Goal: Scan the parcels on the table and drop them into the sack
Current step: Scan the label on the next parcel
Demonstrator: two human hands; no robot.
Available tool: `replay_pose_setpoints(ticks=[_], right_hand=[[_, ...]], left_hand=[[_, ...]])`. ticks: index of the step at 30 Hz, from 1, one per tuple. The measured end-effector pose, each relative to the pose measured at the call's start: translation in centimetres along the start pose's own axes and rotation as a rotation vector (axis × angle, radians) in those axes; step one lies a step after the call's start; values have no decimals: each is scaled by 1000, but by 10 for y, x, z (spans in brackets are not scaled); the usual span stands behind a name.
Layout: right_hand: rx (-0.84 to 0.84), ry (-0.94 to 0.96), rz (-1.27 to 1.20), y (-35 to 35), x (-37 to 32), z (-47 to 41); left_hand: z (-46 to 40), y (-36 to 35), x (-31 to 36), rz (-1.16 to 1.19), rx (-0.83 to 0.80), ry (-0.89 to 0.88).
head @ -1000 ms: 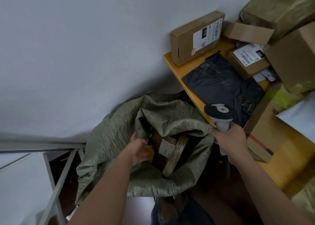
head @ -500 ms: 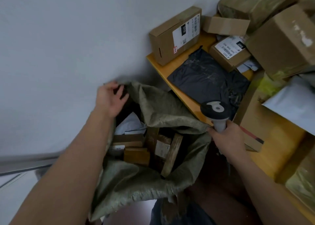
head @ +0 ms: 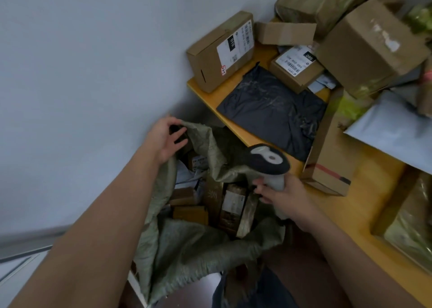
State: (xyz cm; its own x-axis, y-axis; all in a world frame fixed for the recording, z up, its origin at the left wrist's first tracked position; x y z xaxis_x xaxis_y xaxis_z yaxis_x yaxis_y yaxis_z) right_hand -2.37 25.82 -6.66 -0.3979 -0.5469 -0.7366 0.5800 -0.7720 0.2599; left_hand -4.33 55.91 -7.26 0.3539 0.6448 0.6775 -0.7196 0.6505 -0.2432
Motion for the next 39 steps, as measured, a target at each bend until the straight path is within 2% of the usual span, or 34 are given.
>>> replay_pose_setpoints(ticks=[2,4,5,7,11,14,16,18,20,23,25,26,29,32,39], right_hand=[[-227,-101,36,-13,6,-8],[-384,-105,243,-21,12,-19],[-402,-52,396,-22,14,-26],[-318,92,631,-18,18,-39],[-194,101,568,-9,23,-40],[-252,140,738,-13,25,-31],[-308,150,769,-15,25,-25],[-332,147,741,-15,23,-22],[-341,156,705,-13,19,-20],[-280,96,636,-4,16,-15],[-233,44,553,5,14,-10],[-217,32,500,10,12,-5],[-168,24,358,26,-4,16],[-86,68,270,47,-24,42],[137,114,-14,123,-51,101]], left_hand=[[5,0,5,30,-13,-15],[6,6,12,69,-7,-27],[6,10,14,60,1,-47],[5,20,14,-18,-4,-85],[11,37,-1,-250,41,-85],[19,50,-33,-457,42,75],[31,57,-57,-596,-120,270],[40,68,-84,-718,-276,484],[40,88,-102,-860,-198,560],[42,117,-100,-1112,90,356],[46,126,-83,-1056,245,233],[51,126,-74,-994,258,222],[61,112,-50,-886,162,306],[67,81,-29,-894,68,326],[79,-45,4,-983,-38,49]])
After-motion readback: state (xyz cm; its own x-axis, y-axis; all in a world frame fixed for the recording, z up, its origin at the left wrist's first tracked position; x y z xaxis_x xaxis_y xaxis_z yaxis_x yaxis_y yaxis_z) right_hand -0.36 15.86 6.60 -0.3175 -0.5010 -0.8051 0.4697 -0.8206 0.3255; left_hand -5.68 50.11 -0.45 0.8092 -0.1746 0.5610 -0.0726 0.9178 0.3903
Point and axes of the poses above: each hand's wrist, its own z-axis away from the middle knuckle, its own y-axis out of the back of the hand, x = y × z, the point moved 1 cm from there along -z, towards the middle knuckle, and after that the axes turned 2 degrees about -y, right-handed, at the moved point
